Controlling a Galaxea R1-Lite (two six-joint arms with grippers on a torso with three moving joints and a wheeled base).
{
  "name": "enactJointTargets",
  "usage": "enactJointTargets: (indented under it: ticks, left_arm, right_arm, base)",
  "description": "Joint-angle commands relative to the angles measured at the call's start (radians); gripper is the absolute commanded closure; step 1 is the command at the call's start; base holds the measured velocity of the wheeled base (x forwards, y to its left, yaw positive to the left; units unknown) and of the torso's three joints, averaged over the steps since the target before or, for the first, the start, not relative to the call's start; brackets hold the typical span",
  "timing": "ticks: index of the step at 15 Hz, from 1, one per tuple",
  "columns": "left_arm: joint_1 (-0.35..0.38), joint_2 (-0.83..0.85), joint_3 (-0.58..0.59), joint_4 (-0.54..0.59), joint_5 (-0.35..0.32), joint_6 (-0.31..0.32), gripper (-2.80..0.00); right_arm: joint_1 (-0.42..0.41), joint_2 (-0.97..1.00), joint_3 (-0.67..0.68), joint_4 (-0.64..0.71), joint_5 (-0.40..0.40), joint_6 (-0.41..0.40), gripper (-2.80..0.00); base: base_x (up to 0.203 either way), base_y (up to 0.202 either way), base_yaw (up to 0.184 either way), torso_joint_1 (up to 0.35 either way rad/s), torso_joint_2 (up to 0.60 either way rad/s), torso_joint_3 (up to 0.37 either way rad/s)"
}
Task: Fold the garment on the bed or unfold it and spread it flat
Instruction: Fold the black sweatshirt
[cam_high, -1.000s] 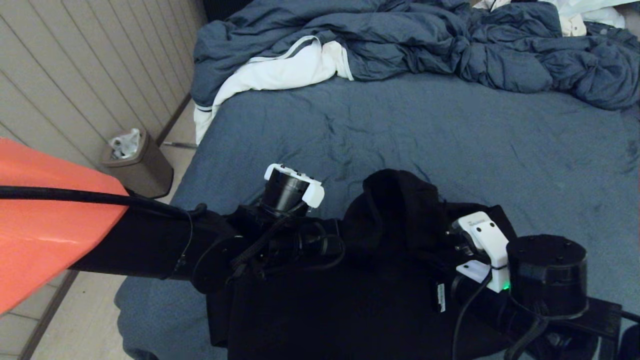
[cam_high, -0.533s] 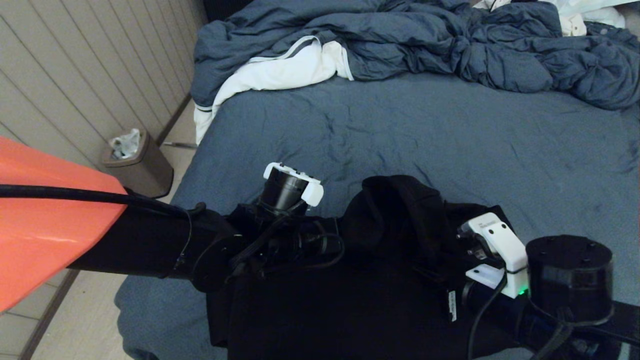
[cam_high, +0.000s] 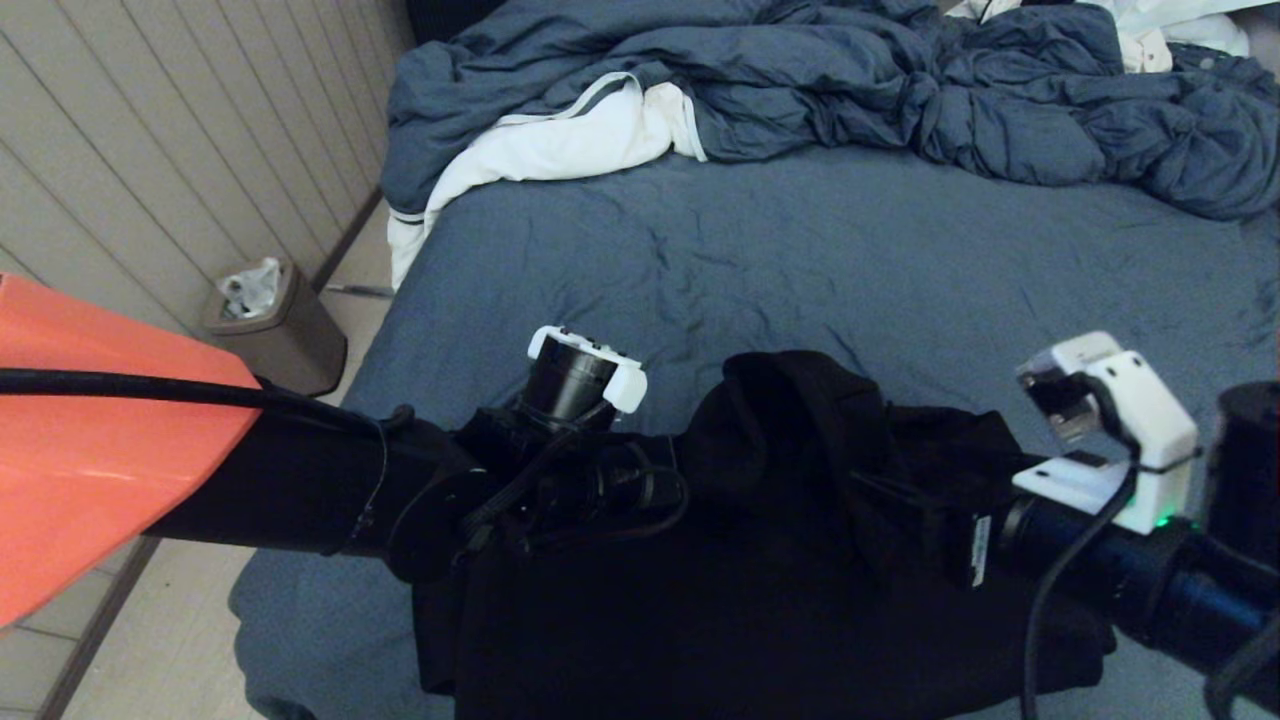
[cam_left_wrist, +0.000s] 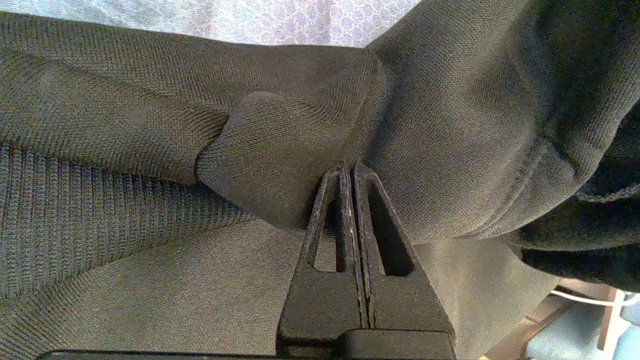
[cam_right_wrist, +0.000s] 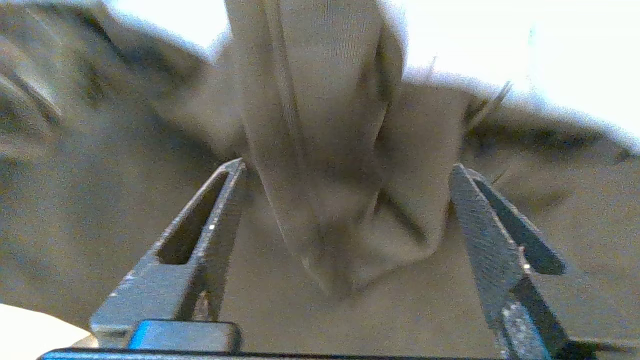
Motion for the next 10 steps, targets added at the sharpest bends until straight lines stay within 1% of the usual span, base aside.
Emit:
enactJointTargets:
  ticks: [1, 3, 4, 6, 8, 10]
  left_arm:
    - [0.0, 0.002, -0.001, -0.002, 0.001, -0.004, 0.0]
    - [0.0, 0.002, -0.003, -0.002, 0.001, -0.005, 0.0]
    - [0.0, 0.001, -0.003, -0.002, 0.001, -0.005, 0.0]
    - [0.0, -0.001, -0.006, -0.002, 0.001, -0.005, 0.0]
    - [0.0, -0.005, -0.011, 0.0, 0.001, -0.005, 0.0]
    - [0.006, -0.008, -0.013, 0.0, 0.001, -0.004, 0.0]
  right_arm:
    - [-0.001, -0.092, -0.085, 0.077, 0.0, 0.001, -2.8]
    - [-0.028, -0.096, -0.186, 0.158, 0.002, 0.001, -2.8]
    - [-0.052, -0.067, -0.215, 0.181, 0.001, 0.002, 0.0]
    - [-0.089, 0.012, -0.267, 0.194, 0.009, 0.0, 0.0]
    - [-0.127, 0.089, -0.34, 0.205, 0.043, 0.005, 0.0]
    - [-0.136, 0.157, -0.439, 0.26, 0.055, 0.029, 0.0]
  base:
    - [0.0, 0.0, 0.0, 0.0, 0.0, 0.0]
    - [0.0, 0.0, 0.0, 0.0, 0.0, 0.0]
    - [0.0, 0.0, 0.0, 0.0, 0.0, 0.0]
    - [0.0, 0.0, 0.0, 0.0, 0.0, 0.0]
    - [0.0, 0.0, 0.0, 0.0, 0.0, 0.0]
    - [0.0, 0.0, 0.0, 0.0, 0.0, 0.0]
